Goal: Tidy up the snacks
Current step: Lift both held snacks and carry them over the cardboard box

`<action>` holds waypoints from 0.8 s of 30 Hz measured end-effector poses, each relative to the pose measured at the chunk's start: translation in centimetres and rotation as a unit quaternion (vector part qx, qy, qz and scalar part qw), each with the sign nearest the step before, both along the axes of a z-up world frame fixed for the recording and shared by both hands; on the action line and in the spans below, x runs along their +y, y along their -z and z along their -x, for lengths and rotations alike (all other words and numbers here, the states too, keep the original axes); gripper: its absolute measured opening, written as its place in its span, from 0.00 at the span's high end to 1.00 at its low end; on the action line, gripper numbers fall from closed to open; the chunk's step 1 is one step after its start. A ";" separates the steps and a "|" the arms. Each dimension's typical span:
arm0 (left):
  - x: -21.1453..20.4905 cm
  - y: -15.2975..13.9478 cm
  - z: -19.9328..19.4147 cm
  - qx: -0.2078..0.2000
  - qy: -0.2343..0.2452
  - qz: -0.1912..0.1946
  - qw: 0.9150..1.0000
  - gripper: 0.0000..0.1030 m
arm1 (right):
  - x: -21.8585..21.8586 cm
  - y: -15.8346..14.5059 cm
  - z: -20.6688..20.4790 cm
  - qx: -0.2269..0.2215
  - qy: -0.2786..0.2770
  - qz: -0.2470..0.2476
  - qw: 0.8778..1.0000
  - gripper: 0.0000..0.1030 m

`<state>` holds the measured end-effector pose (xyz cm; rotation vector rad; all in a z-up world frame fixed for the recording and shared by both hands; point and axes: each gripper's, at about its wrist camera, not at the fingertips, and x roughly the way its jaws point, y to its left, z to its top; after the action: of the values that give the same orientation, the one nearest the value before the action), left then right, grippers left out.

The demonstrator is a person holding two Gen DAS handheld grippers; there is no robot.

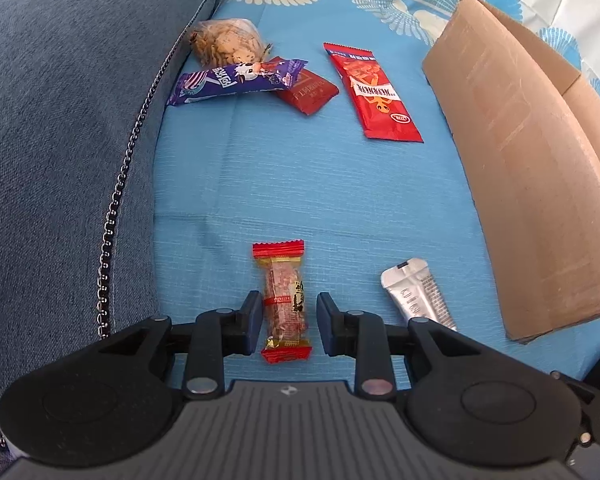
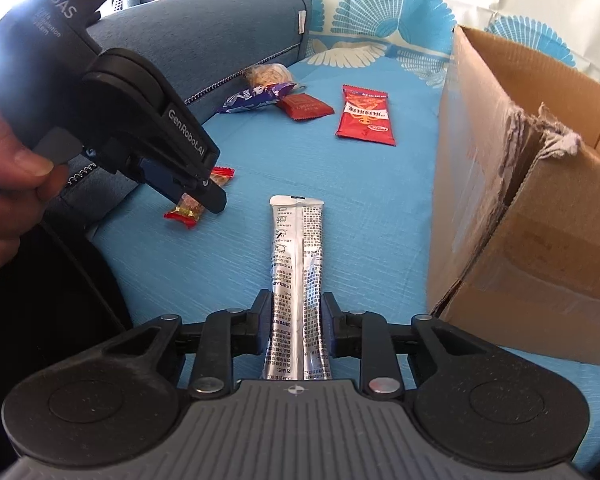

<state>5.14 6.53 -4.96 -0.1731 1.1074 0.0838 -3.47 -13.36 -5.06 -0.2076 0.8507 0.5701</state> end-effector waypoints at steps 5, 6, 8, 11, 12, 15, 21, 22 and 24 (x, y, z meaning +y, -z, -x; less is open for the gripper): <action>0.0 -0.2 0.4 -0.016 -0.003 -0.004 1.000 0.82 | -0.5 -0.7 0.2 -0.018 0.009 -0.009 1.000 0.78; 0.1 -0.4 0.5 -0.021 -0.006 -0.002 1.000 0.82 | -0.6 -1.0 0.2 -0.022 0.009 -0.013 1.000 0.78; 0.3 -0.6 0.8 -0.030 -0.010 0.000 0.999 0.82 | -0.8 -1.4 0.4 -0.031 0.010 -0.018 0.999 0.79; 0.5 -1.2 1.3 -0.050 -0.014 0.007 0.999 0.82 | -0.9 -2.1 0.6 -0.042 0.010 -0.024 0.999 0.80; 0.6 -1.4 1.5 -0.058 -0.015 0.010 0.998 0.82 | -0.9 -2.3 0.6 -0.045 0.011 -0.026 0.999 0.80; 0.8 -2.0 2.1 -0.083 -0.020 0.017 0.996 0.82 | -0.8 -3.4 0.8 -0.060 0.008 -0.033 0.998 0.80; 1.6 -3.4 3.5 -0.138 -0.031 0.037 0.989 0.82 | -1.0 -7.6 0.9 -0.113 -0.011 -0.058 0.992 0.80; 1.6 -3.5 3.7 -0.146 -0.032 0.038 0.988 0.82 | -1.1 -8.4 0.7 -0.123 -0.015 -0.063 0.990 0.80; 1.8 -4.0 4.2 -0.165 -0.032 0.040 0.985 0.82 | -1.5 -10.1 0.3 -0.146 -0.020 -0.072 0.986 0.80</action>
<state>0.99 8.29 -0.97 -0.2845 0.7748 0.0655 -3.73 -14.88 5.07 -0.1718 0.5203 0.6187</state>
